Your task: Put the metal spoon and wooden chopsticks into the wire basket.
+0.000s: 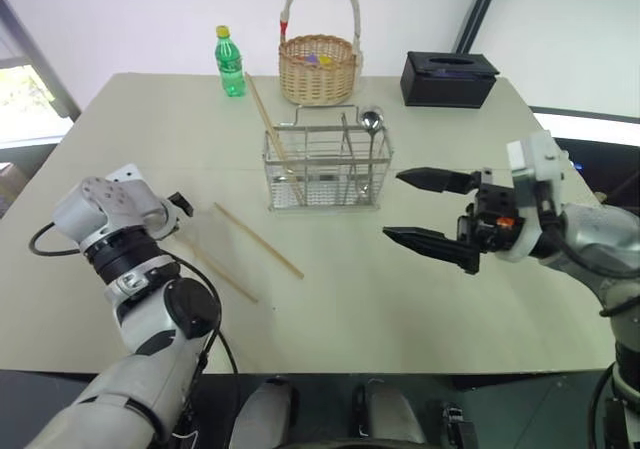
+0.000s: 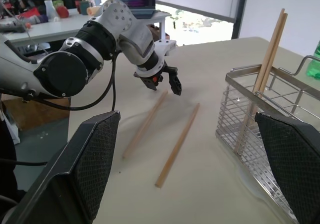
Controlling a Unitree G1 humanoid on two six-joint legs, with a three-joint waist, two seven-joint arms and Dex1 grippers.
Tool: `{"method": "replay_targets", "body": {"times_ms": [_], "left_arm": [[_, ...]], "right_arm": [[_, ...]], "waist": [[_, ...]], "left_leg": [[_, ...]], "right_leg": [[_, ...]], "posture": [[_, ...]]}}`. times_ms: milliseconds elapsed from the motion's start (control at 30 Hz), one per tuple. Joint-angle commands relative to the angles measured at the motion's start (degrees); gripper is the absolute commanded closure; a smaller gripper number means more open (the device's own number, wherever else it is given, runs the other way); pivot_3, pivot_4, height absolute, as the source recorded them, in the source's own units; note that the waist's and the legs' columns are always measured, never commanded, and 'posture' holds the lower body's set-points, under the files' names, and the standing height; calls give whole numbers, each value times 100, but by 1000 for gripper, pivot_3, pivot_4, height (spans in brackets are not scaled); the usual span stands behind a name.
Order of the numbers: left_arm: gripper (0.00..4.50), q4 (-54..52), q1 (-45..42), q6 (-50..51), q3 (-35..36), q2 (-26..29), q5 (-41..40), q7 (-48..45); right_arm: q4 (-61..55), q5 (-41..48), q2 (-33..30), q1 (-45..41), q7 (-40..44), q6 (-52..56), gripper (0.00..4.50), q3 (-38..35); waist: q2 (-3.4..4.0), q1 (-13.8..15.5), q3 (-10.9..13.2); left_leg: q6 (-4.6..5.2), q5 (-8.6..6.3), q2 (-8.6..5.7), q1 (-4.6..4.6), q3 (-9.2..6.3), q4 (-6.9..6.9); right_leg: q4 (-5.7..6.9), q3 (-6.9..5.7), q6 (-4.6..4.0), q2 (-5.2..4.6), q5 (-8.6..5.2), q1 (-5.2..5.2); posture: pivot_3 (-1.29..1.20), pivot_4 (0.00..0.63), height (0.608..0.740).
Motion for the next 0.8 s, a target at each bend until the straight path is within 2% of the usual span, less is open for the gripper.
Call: {"method": "replay_targets", "body": {"times_ms": [33, 133, 200, 500, 633, 800], "left_arm": [[1770, 279, -110, -106, -51, -3, 51, -107], [3172, 306, -203, -178, 69, -42, 102, -47], [4357, 314, -227, -195, 110, -47, 130, -36], [4439, 393, -285, -563, 240, 165, 151, 12], [4439, 852, -328, -1830, -389, 1010, 169, -527], [4439, 1898, -1094, -4565, -519, 2050, -82, -1215]], "right_arm": [[-194, 128, 35, 11, -112, -138, 0, -200], [-163, 88, -4, 46, -114, -190, 0, -208], [-128, 63, -15, 40, -115, -218, 0, -200], [18, -106, -82, 136, -10, -353, 0, -198], [150, -143, -127, 166, -23, -337, 0, -294], [14, 138, -62, 101, -342, -101, 0, -355]], "waist": [[0, 4, 0], [-1, 19, 0], [-2, 20, 0], [-4, -10, 2], [-26, -49, 14], [-47, -14, 16]], "left_leg": [[0, 0, 0, 2, 0, 0], [0, 0, -1, 2, -2, 1], [0, 0, -3, 1, -3, 1], [0, 0, -2, -3, -3, -1], [-2, 1, 6, -10, 0, -3], [-27, 16, 11, -23, -1, -6]], "right_leg": [[0, 0, 0, 0, 0, 2], [-1, -1, 1, 0, 0, 7], [-2, -1, 0, -2, 0, 6], [-4, -1, 1, -1, 0, 1], [-1, -1, 0, 6, 0, -15], [-3, -1, -2, 5, 1, -28]], "posture": [[0, 150, 661], [0, 150, 661], [0, 150, 661], [0, 150, 661], [0, 150, 661], [0, 150, 661]]}}
